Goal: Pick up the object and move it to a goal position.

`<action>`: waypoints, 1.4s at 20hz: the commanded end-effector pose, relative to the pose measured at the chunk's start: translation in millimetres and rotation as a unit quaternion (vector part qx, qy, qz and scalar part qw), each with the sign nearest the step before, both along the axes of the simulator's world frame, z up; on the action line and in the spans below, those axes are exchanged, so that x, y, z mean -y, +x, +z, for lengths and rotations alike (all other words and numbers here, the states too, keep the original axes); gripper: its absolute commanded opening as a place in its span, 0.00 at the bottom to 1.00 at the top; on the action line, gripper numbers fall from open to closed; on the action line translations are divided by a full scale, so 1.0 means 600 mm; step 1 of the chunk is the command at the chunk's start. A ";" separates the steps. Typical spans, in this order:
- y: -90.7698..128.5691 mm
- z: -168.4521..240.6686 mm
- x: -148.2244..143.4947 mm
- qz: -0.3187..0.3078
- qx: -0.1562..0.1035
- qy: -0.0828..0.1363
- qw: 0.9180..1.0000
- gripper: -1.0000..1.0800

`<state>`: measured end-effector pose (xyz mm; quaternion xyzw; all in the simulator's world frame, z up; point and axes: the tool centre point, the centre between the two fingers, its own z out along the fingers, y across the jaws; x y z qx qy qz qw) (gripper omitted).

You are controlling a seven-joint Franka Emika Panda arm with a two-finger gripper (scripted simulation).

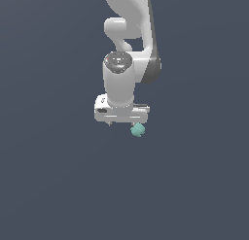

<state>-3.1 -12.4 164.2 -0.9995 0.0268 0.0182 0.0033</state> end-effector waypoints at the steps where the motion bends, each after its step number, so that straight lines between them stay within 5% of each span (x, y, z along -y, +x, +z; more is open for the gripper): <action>1: -0.001 -0.002 -0.003 0.007 0.000 0.000 1.000 0.96; 14: -0.023 -0.047 -0.044 0.141 0.006 -0.001 0.990 0.96; 28: -0.067 -0.109 -0.114 0.347 0.015 0.002 0.938 0.96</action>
